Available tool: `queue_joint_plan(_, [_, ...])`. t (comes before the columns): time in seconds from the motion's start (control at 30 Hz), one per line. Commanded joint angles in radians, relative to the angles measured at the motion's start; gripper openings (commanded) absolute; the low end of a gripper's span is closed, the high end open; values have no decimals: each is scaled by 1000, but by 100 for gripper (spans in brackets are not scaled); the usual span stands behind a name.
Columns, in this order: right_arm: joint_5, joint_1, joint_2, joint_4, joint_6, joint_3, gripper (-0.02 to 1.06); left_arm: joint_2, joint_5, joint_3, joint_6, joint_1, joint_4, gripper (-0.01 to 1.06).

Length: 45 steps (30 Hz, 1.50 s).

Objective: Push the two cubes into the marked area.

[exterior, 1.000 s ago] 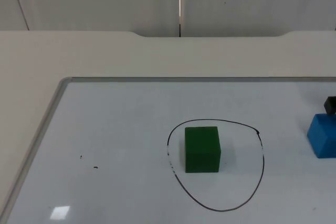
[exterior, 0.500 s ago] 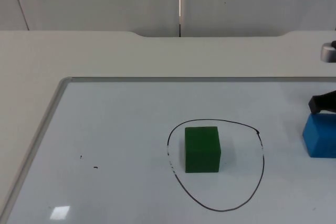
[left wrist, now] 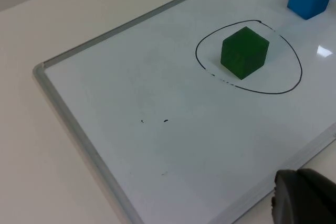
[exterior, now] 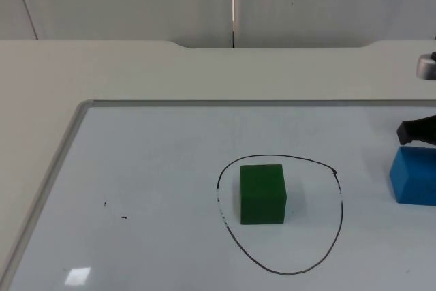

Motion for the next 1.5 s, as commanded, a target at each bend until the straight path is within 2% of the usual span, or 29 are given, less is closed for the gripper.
queue_joint_plan(0.0, [-8, 7, 1, 15, -16, -5, 0, -5, 1, 2, -7, -1, -4, 0])
queue_joint_plan(0.4, [-15, 64, 1, 38, -12, -5, 0, -5, -9, 4, -5, -2, -10, 0])
queue_joint_plan(1.07, [-17, 77, 1, 83, -5, -5, 0, -5, -9, 4, -5, -4, -10, 0])
queue_joint_plan(1.2, [-55, 110, 1, 90, -5, -5, 0, -5, -9, 8, -5, -28, -10, 0])
queue_joint_plan(1.47, [-64, 133, 1, 93, 7, -5, 0, -5, -9, 8, -7, -33, -10, 0])
